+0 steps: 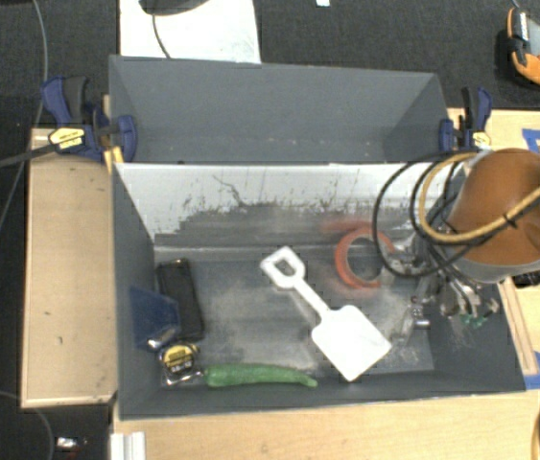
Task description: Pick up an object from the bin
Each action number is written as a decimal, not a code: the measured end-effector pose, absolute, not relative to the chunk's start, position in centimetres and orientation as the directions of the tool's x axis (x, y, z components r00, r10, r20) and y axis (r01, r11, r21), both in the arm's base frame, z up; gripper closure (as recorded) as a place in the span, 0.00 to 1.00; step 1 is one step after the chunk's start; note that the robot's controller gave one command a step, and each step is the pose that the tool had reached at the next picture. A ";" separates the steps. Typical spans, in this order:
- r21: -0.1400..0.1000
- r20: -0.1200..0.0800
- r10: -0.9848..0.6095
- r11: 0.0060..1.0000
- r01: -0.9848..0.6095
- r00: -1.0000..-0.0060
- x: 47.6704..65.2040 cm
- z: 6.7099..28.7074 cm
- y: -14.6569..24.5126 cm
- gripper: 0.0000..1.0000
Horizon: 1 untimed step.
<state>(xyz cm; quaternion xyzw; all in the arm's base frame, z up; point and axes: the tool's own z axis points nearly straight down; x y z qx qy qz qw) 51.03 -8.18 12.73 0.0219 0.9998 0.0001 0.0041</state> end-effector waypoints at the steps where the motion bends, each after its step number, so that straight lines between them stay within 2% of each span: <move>1: 0.003 -0.014 0.303 0.953 0.303 -0.953 54.2 7.9 -7.5 0.00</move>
Offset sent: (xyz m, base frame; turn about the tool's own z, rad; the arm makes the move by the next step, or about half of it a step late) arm 0.0165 0.0409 -0.0573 0.0585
